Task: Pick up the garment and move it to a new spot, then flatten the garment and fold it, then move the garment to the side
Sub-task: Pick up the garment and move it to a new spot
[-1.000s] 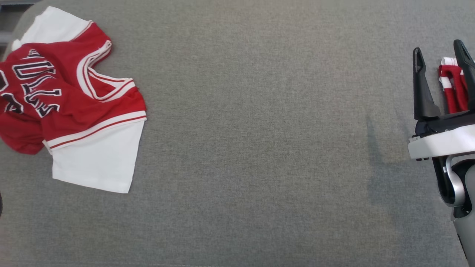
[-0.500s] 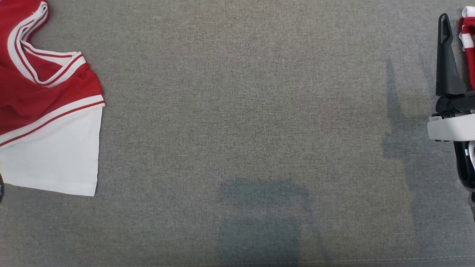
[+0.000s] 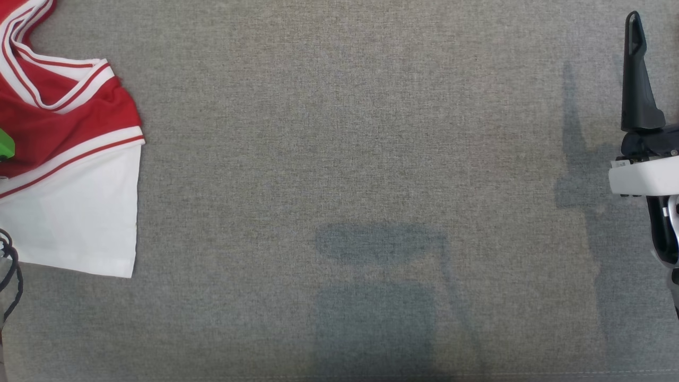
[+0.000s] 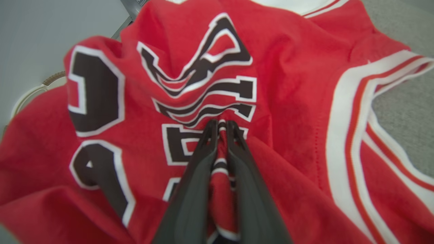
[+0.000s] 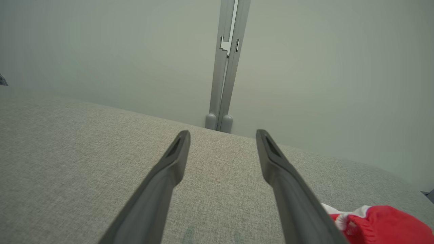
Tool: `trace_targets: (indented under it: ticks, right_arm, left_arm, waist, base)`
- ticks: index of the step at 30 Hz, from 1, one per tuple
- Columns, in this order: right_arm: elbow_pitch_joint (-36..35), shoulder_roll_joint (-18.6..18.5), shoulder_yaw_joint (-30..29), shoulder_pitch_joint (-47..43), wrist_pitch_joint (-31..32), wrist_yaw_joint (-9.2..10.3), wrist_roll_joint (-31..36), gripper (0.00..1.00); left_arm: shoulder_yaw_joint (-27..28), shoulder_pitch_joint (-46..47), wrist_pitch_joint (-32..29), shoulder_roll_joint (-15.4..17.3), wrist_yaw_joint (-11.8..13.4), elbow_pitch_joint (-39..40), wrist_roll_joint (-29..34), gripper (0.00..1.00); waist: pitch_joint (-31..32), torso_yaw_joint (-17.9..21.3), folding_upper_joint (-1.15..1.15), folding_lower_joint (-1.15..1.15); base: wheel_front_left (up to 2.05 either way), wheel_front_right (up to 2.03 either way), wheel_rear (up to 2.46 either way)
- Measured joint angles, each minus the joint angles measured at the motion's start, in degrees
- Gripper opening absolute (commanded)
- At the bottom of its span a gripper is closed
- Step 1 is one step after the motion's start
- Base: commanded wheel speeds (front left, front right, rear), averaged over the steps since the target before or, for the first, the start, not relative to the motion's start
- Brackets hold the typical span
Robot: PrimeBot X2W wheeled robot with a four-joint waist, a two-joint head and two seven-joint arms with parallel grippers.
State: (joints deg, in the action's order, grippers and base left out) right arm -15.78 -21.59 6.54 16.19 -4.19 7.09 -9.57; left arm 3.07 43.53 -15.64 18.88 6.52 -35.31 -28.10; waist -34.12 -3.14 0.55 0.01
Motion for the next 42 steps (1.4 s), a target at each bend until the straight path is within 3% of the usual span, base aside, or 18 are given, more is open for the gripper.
trace_targets:
  ticks: [5, 10, 19, 35, 42]
  right_arm:
    - [1.76, 0.21, -0.02, 0.07, -0.85, 0.0, 0.0, 1.0]
    - [3.96, 1.64, 0.6, 0.12, -2.27, -0.01, -0.18, 1.0]
    - [8.18, 4.01, 1.49, 0.19, -5.13, -0.01, -1.13, 1.0]
    - [14.66, 8.15, 1.68, -3.81, -7.97, 0.0, -3.65, 1.0]
    - [17.59, 10.46, 4.57, -6.28, -8.4, -0.19, -4.12, 1.0]
  left_arm:
    - [-1.41, 1.49, 4.68, -1.23, -1.96, 0.15, 0.76, 0.0]
    - [-4.1, 3.55, 8.81, -3.31, -5.61, 1.45, 1.4, 0.0]
    - [-11.03, 3.57, 13.99, -4.09, -12.12, 5.64, 5.24, 0.0]
    - [-21.07, 3.61, 15.11, -7.86, -13.59, 15.55, 5.31, 0.0]
    - [-25.04, -0.6, 13.02, -14.22, -13.62, 16.71, -0.1, 0.0]
  waist:
    - [1.04, -0.43, 0.0, 0.0]
    - [2.97, -0.98, 0.0, 0.0]
    - [8.56, -1.77, 0.0, 0.0]
    - [19.69, -0.58, 0.0, -0.01]
    - [24.72, 1.98, 0.0, -0.01]
  base:
    - [0.0, 0.0, 0.0]
    - [0.0, 0.0, 0.0]
    - [0.0, 0.0, 0.0]
    - [0.0, 0.0, 0.0]
    - [0.0, 0.0, 0.0]
